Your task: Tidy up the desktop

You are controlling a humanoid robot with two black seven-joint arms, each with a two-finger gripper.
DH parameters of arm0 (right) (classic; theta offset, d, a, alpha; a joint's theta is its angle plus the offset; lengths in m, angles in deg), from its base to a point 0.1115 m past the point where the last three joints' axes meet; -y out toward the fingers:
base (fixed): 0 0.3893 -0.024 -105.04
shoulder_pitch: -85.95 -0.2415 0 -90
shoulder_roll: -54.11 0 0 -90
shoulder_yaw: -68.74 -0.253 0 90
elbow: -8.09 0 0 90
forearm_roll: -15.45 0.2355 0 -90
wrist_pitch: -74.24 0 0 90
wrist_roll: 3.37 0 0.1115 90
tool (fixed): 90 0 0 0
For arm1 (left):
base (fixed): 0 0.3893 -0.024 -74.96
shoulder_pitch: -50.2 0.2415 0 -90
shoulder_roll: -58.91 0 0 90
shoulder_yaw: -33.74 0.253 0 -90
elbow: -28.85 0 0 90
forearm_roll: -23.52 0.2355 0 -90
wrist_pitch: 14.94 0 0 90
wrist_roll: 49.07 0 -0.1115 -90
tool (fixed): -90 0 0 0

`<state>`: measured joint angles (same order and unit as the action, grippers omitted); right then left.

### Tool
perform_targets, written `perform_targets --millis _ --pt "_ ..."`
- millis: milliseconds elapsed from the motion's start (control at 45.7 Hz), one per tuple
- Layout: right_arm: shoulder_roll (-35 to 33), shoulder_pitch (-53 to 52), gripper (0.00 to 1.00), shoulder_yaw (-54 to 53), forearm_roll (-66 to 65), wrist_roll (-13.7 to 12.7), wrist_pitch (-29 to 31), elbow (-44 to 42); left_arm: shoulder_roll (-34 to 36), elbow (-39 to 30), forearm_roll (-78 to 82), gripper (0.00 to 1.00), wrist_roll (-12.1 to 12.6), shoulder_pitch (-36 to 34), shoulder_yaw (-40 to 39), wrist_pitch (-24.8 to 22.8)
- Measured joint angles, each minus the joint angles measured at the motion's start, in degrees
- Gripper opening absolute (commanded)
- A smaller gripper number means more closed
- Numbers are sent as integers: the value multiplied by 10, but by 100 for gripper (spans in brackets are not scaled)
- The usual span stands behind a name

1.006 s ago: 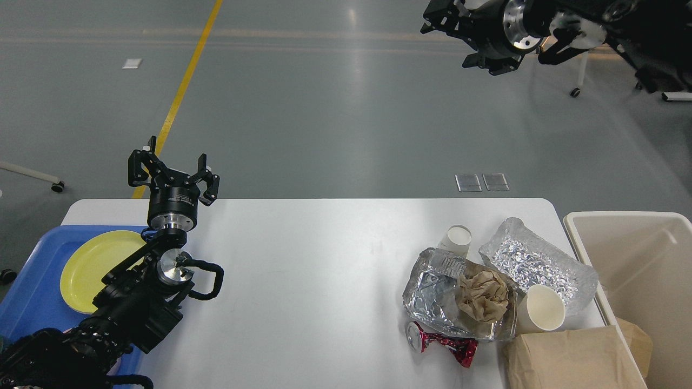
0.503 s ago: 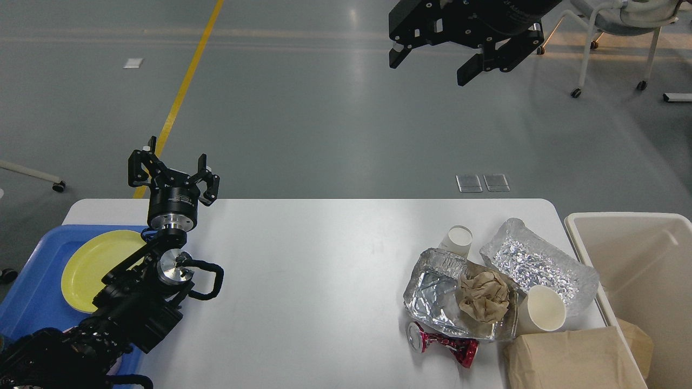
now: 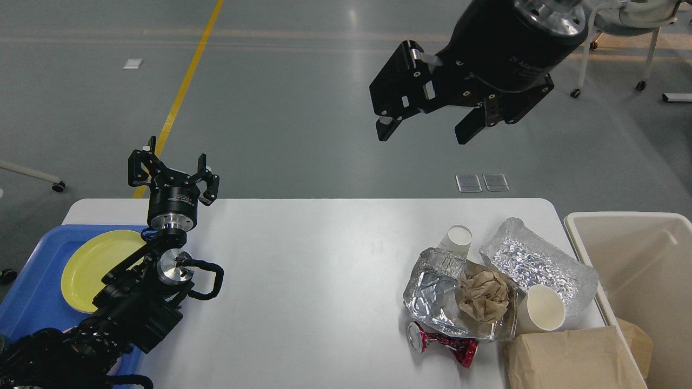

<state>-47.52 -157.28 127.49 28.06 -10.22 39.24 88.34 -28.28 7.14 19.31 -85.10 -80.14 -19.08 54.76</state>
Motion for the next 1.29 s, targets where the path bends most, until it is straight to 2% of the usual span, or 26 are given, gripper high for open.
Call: perform_targets --millis 437,678,809,1093,1290 --pt "21 89 100 8 -21 -1 -5 17 0 0 0 100 0 0 0 0" --pt "30 187 100 19 -73 -1 -123 21 0 0 0 100 0 0 0 0" --pt "29 218 100 30 -91 -1 -149 17 0 0 0 100 0 0 0 0" --pt "17 297 100 78 -103 -2 -165 -17 0 0 0 100 0 0 0 0" --pt "17 363 100 103 -103 -1 -262 -45 0 0 0 100 0 0 0 0"
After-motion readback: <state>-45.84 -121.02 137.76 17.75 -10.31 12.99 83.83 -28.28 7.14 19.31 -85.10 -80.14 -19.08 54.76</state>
